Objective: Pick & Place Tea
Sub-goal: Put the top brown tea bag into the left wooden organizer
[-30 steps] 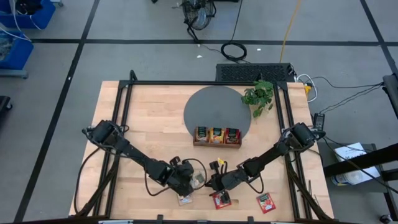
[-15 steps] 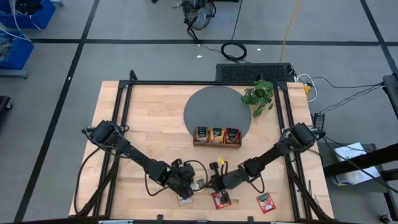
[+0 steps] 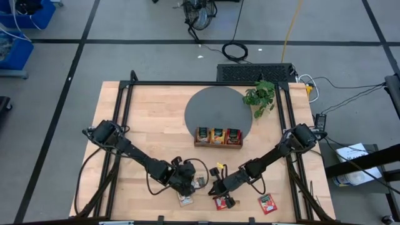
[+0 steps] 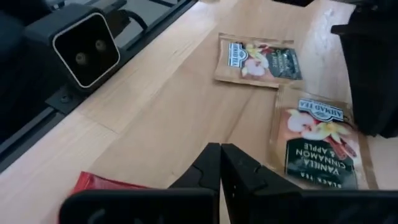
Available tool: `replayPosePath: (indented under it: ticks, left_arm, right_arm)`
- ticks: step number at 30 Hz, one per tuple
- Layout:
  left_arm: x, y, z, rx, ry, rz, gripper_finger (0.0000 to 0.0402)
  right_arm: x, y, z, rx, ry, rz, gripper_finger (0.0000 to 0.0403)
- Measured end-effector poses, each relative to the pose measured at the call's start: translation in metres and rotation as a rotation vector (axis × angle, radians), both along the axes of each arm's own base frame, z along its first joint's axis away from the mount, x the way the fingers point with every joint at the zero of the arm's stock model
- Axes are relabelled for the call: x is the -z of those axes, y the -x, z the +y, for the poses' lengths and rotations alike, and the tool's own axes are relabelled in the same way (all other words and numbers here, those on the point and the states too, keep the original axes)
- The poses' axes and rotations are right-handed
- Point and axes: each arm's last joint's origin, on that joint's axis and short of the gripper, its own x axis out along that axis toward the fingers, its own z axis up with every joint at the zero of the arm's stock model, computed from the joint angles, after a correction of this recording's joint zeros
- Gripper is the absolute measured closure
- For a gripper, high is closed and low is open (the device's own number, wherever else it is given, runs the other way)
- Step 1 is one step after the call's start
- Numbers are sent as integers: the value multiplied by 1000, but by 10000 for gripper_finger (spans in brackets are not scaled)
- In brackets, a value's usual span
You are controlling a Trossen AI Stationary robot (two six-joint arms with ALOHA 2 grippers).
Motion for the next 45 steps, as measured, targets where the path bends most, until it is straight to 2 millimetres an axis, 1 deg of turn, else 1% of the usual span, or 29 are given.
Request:
replayPosePath:
  ticks: [4,8,14,19,26,32,34,39,43,45]
  left_arm:
    - [0,-1,2,-62,49,-5,339]
    - [-1,-2,2,-85,39,-21,339]
    - [-1,-2,3,-87,26,-26,339]
    - [-1,0,-1,-60,53,-6,339]
    - [-1,5,-11,-24,92,8,339]
    - [-1,6,-14,-17,107,10,339]
    - [-1,6,-14,-8,104,11,339]
    - [-5,2,-17,69,82,-35,339]
    - [-18,-2,-21,117,60,-79,339]
    - [-26,-1,-24,135,41,-87,339]
  right_arm:
    - [5,-1,-4,9,16,16,403]
    - [20,-7,-11,44,34,33,403]
    - [36,-18,-20,121,-3,-35,403]
    - [37,-21,-29,238,-17,-23,403]
    - [37,-25,-40,355,-10,-32,403]
    - [38,-30,-51,406,-26,-21,403]
    - [38,-30,-52,405,-20,-22,403]
    - [26,-25,-43,334,82,-77,403]
    - [6,-19,-24,269,126,-167,403]
    - [3,-15,-16,234,127,-175,403]
